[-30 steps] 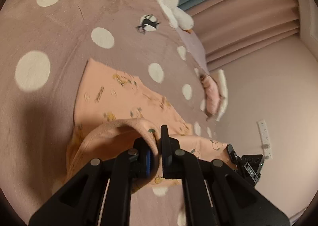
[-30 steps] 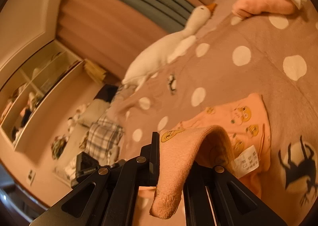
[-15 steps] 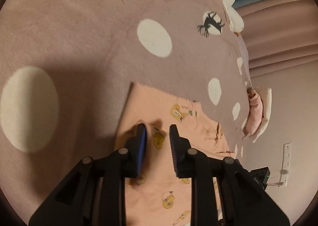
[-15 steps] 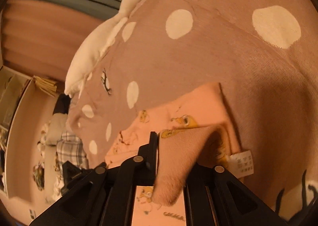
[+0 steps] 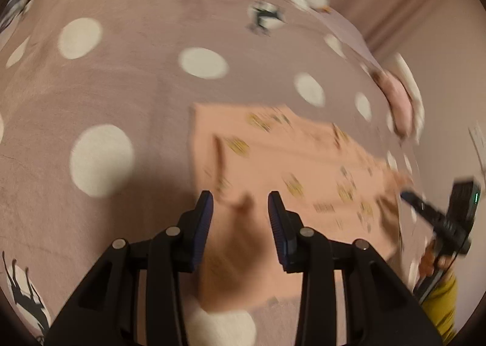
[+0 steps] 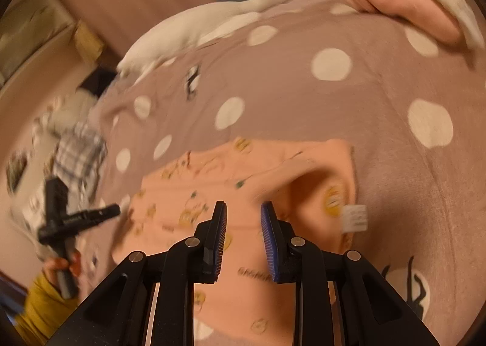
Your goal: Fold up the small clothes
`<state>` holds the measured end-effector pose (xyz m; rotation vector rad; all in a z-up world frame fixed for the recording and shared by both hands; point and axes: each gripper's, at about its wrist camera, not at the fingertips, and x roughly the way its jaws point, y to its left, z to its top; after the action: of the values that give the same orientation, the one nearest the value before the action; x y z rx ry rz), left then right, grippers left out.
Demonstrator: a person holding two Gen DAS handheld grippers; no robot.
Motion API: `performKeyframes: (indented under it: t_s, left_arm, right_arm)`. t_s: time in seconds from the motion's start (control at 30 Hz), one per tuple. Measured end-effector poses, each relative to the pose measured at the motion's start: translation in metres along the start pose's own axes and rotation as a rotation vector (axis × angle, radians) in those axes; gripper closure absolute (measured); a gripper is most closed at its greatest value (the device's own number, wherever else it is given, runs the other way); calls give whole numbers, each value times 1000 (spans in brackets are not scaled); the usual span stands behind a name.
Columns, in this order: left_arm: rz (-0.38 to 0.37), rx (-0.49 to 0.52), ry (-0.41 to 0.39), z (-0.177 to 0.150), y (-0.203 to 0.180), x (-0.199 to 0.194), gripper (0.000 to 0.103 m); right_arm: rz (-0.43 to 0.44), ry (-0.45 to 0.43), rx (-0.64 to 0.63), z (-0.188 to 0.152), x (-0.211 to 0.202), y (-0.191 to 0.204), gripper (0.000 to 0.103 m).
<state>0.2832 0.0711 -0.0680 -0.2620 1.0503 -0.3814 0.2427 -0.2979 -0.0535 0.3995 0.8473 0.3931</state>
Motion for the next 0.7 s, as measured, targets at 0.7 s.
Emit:
performKeyframes:
  t_s: [0.7]
  left_arm:
    - [66,-124,-71,99,-1,74,67]
  right_arm:
    - [-146,-66,-54,66,76,-6,80]
